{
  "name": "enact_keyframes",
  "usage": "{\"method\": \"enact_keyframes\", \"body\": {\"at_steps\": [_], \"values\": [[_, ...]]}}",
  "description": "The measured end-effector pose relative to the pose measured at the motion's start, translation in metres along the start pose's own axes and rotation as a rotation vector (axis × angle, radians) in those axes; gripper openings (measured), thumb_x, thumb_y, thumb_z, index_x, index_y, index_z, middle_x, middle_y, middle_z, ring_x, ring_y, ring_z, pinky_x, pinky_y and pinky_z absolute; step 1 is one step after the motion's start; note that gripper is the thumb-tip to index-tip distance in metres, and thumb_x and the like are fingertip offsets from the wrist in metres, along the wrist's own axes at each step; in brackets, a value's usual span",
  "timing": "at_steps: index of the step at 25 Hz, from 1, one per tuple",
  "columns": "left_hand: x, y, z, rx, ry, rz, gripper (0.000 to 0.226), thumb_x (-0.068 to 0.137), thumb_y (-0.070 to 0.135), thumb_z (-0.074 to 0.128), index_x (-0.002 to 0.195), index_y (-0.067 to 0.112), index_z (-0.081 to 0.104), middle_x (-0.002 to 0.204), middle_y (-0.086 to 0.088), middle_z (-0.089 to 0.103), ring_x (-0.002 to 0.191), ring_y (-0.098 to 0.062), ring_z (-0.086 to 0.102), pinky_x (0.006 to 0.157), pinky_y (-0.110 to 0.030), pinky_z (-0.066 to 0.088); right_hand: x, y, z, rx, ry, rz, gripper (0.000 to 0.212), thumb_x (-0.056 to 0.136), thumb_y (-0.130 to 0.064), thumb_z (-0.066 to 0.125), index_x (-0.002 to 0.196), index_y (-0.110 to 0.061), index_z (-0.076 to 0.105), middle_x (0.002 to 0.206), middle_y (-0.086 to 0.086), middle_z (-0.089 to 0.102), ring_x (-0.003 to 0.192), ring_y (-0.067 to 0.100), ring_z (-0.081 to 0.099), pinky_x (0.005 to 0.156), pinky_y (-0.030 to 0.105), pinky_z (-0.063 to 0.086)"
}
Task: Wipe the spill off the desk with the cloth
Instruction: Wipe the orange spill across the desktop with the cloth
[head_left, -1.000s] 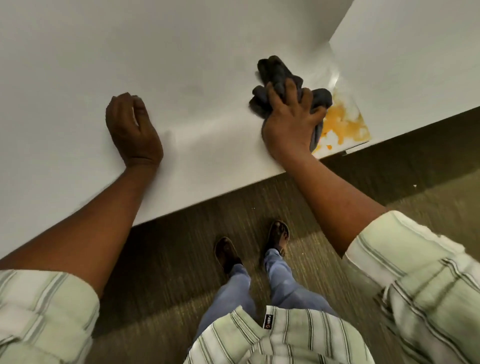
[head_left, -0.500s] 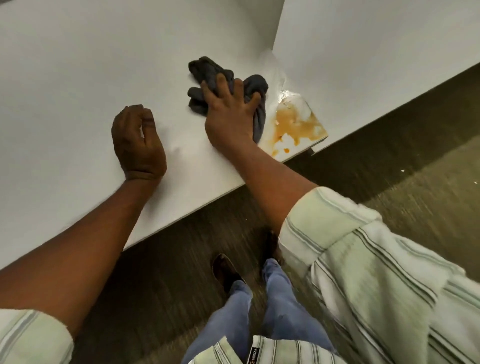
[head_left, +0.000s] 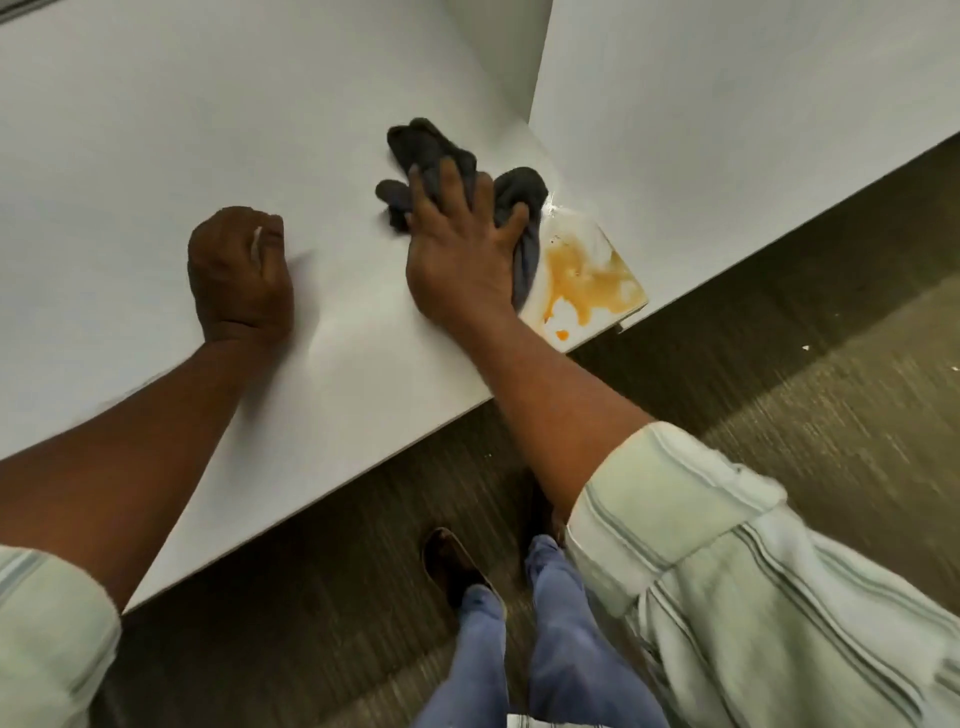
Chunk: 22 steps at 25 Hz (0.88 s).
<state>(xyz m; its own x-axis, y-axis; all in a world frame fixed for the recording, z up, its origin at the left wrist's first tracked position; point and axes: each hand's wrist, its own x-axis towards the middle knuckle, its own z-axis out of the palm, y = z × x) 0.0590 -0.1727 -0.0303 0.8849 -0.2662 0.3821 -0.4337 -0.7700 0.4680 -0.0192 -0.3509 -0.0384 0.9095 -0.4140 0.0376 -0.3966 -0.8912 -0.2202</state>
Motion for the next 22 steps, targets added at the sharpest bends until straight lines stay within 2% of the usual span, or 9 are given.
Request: {"method": "enact_keyframes", "body": {"at_steps": [3, 6, 9, 12, 15, 18, 20, 22], "values": [[-0.001, -0.004, 0.001, -0.061, 0.025, -0.02, 0.022, 0.09, 0.005, 0.043, 0.09, -0.002, 0.064, 0.097, -0.024, 0.068, 0.093, -0.036, 0.06, 0.087, -0.042, 0.044, 0.041, 0.035, -0.012, 0.019, -0.006, 0.098, 0.061, 0.09, -0.015, 0.036, 0.149, -0.029, 0.027, 0.16, 0.003, 0.018, 0.145, 0.035, 0.013, 0.11, 0.067, 0.005], [0.0, -0.003, -0.001, -0.051, 0.034, -0.035, 0.023, 0.092, 0.005, 0.042, 0.09, -0.002, 0.064, 0.094, -0.024, 0.068, 0.091, -0.036, 0.06, 0.085, -0.039, 0.042, 0.024, 0.032, -0.013, 0.007, 0.042, 0.186, 0.063, 0.089, -0.012, 0.038, 0.149, -0.027, 0.027, 0.16, 0.004, 0.018, 0.144, 0.037, 0.014, 0.111, 0.067, 0.005], [0.002, 0.002, 0.001, 0.012, 0.016, -0.024, 0.025, 0.091, 0.011, 0.041, 0.088, -0.001, 0.063, 0.092, -0.023, 0.066, 0.09, -0.035, 0.057, 0.084, -0.038, 0.039, -0.015, 0.006, -0.004, 0.015, 0.014, 0.11, 0.06, 0.09, -0.014, 0.037, 0.149, -0.024, 0.028, 0.16, 0.005, 0.021, 0.144, 0.039, 0.015, 0.111, 0.067, 0.004], [0.001, -0.002, 0.001, 0.02, 0.014, -0.041, 0.025, 0.091, 0.013, 0.041, 0.089, 0.002, 0.064, 0.095, -0.021, 0.066, 0.093, -0.035, 0.057, 0.084, -0.036, 0.039, 0.013, 0.005, -0.007, 0.004, -0.033, 0.009, 0.059, 0.091, -0.016, 0.036, 0.149, -0.026, 0.028, 0.16, 0.005, 0.02, 0.144, 0.037, 0.015, 0.11, 0.067, 0.004], [0.001, -0.004, 0.003, 0.012, 0.009, -0.02, 0.025, 0.092, 0.013, 0.04, 0.089, 0.003, 0.063, 0.095, -0.021, 0.066, 0.092, -0.036, 0.057, 0.084, -0.036, 0.038, 0.037, 0.038, -0.016, 0.001, 0.007, 0.128, 0.061, 0.089, -0.014, 0.037, 0.148, -0.027, 0.029, 0.159, 0.004, 0.021, 0.143, 0.035, 0.017, 0.11, 0.065, 0.007], [0.001, -0.002, 0.003, 0.021, -0.009, -0.043, 0.027, 0.091, 0.015, 0.039, 0.091, 0.002, 0.063, 0.097, -0.022, 0.065, 0.095, -0.037, 0.055, 0.087, -0.036, 0.038, -0.005, 0.037, -0.015, -0.062, 0.085, 0.288, 0.064, 0.087, -0.012, 0.039, 0.148, -0.024, 0.028, 0.157, 0.005, 0.025, 0.14, 0.036, 0.023, 0.108, 0.064, 0.015], [0.001, 0.0, 0.003, 0.018, 0.003, -0.031, 0.028, 0.091, 0.016, 0.039, 0.091, 0.001, 0.063, 0.098, -0.024, 0.064, 0.096, -0.037, 0.055, 0.088, -0.037, 0.038, -0.029, 0.018, -0.012, -0.105, 0.08, 0.273, 0.065, 0.086, -0.012, 0.04, 0.149, -0.022, 0.027, 0.156, 0.005, 0.027, 0.138, 0.037, 0.025, 0.106, 0.063, 0.019], [0.001, -0.003, 0.007, 0.025, 0.003, -0.016, 0.031, 0.093, 0.019, 0.037, 0.089, 0.0, 0.062, 0.096, -0.025, 0.064, 0.094, -0.037, 0.055, 0.088, -0.039, 0.038, -0.025, 0.011, -0.011, -0.059, 0.015, 0.2, 0.066, 0.087, -0.012, 0.04, 0.15, -0.022, 0.024, 0.158, 0.005, 0.022, 0.139, 0.038, 0.02, 0.108, 0.065, 0.014]]}}
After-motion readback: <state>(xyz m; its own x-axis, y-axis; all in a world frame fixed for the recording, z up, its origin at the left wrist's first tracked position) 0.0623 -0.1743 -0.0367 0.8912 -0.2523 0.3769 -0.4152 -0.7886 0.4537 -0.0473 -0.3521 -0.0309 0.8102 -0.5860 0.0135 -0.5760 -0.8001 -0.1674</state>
